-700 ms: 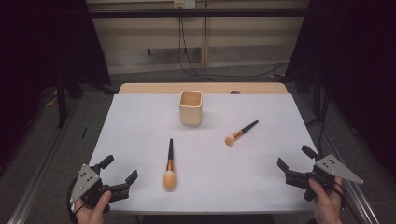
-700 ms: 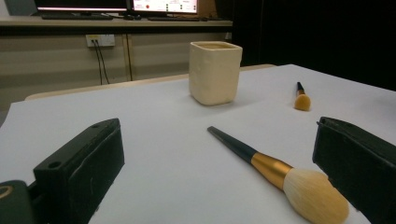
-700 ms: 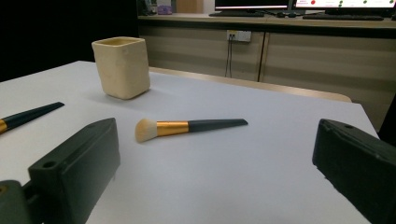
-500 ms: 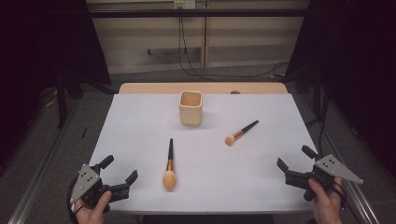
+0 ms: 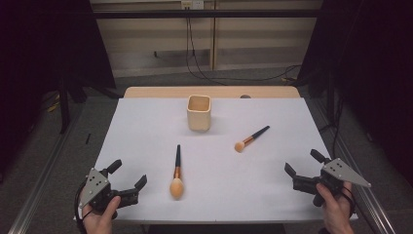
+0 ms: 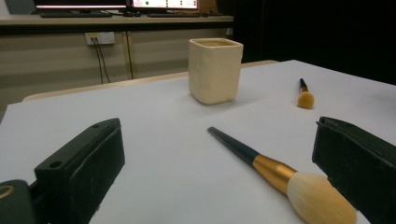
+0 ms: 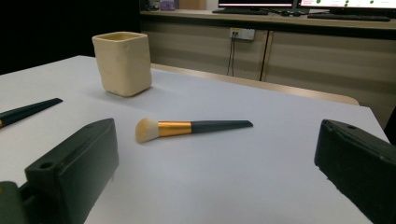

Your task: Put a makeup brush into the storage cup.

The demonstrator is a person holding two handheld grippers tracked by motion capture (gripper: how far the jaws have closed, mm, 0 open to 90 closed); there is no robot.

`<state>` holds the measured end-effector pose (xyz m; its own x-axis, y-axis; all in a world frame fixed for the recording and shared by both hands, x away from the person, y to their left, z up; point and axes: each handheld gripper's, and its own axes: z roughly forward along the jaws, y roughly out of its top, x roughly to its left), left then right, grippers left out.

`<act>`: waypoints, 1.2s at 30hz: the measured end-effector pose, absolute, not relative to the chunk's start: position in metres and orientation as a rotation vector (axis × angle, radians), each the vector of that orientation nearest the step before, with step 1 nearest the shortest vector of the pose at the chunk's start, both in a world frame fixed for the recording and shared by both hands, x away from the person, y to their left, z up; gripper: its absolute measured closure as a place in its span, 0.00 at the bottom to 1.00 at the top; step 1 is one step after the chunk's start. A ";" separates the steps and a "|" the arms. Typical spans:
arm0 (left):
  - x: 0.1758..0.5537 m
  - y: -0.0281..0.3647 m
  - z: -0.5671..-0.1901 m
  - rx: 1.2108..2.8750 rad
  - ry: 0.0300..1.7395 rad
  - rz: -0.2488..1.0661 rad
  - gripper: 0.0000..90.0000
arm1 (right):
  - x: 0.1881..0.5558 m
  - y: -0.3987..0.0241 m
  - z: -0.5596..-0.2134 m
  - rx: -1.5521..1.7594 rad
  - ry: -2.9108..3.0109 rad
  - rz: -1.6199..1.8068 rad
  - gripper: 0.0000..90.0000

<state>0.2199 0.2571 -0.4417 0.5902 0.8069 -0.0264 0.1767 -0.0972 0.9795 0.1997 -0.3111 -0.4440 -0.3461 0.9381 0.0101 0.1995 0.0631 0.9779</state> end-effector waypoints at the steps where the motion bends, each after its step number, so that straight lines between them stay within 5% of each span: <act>1: 0.220 0.254 -0.439 1.611 0.833 0.647 0.02 | 0.201 -0.309 -0.445 1.153 1.653 1.337 0.00; 36: 0.258 0.181 -0.405 1.664 0.723 0.589 0.03 | 0.196 -0.311 -0.447 1.150 1.690 1.335 0.00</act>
